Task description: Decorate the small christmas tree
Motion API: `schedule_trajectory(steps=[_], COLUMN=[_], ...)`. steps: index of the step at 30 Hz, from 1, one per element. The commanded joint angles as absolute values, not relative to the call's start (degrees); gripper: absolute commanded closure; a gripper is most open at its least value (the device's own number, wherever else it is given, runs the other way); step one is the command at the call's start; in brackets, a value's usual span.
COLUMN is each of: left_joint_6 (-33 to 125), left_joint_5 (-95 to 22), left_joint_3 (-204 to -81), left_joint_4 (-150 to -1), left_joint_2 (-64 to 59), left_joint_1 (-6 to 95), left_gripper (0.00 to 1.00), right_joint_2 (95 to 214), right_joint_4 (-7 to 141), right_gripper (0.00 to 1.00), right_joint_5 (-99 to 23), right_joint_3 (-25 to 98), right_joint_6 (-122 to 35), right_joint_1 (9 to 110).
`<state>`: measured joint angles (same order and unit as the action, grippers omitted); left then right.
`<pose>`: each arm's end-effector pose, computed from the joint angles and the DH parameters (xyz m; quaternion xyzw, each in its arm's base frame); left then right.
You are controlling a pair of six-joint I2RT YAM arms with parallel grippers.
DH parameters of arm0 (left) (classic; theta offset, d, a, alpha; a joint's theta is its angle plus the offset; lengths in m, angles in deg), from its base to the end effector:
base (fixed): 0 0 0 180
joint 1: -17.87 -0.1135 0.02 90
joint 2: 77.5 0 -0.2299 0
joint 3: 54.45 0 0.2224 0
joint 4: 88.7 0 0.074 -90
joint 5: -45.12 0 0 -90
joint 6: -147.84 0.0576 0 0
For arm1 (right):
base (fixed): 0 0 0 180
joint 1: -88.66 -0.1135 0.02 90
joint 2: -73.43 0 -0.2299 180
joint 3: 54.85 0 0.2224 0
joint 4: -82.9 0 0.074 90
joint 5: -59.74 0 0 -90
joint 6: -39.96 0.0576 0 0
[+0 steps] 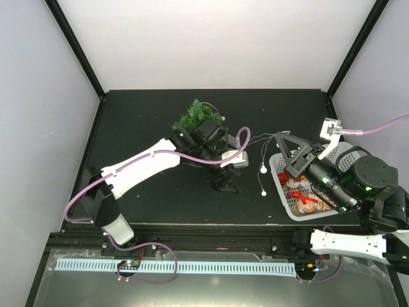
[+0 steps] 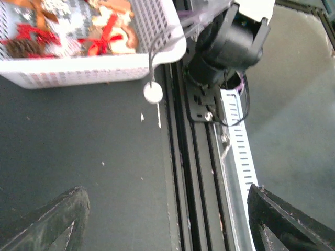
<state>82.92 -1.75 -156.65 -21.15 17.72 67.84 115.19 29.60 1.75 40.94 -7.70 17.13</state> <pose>0.1748 -0.2693 0.2684 0.6219 0.6565 -0.3981 0.1541 0.0613 0.0870 0.4482 0.0197 0.7030 0.4675 0.5355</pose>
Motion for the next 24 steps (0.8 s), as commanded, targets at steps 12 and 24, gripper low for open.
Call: schedule_trajectory(steps=[12, 24], left_joint_6=[67.9, 66.0], left_joint_5=[0.8, 4.0], left_joint_3=[-145.9, -148.3], left_joint_4=[-55.5, -57.6], left_joint_2=[9.3, 11.0], left_joint_1=[68.0, 68.1], left_gripper=[0.17, 0.77], right_joint_2=[115.7, 116.2], right_joint_4=[31.7, 32.6], right_gripper=[0.99, 0.99], right_joint_5=[3.0, 2.8], right_joint_3=[41.2, 41.2], right_joint_6=[-7.4, -7.6], right_joint_1=[17.4, 17.4])
